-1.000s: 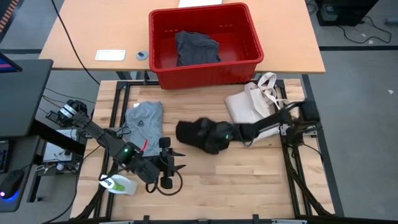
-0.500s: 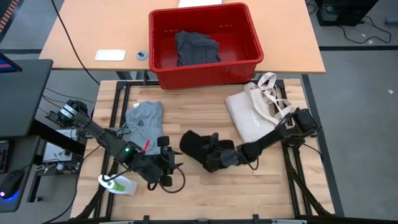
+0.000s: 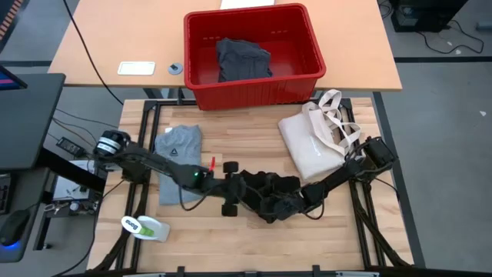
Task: Fold Laundry from Bin
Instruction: Fold the black shirt
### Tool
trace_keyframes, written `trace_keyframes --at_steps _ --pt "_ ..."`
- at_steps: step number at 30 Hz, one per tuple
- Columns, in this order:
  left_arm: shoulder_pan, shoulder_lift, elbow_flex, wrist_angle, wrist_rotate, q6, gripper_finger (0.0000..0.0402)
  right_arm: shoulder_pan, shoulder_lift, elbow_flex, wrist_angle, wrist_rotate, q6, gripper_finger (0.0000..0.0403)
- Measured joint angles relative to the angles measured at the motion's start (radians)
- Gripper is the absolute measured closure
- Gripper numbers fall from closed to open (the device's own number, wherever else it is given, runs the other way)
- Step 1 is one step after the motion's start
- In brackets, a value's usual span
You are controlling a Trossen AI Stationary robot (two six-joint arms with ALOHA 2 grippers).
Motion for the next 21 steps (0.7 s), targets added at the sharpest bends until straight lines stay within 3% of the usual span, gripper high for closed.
trace_keyframes --at_steps 9,16,21 --pt "0.089 0.031 0.000 0.121 0.197 0.134 0.0221 0.072 -0.068 0.046 -0.184 0.134 0.126 0.0130" --pt "0.115 0.031 0.000 0.123 0.274 0.168 0.0221 0.056 -0.136 0.047 -0.364 -0.116 0.360 0.0076" --pt "0.109 0.049 0.001 0.201 0.433 0.157 0.0221 0.085 -0.197 0.047 -0.441 -0.125 0.385 0.0068"
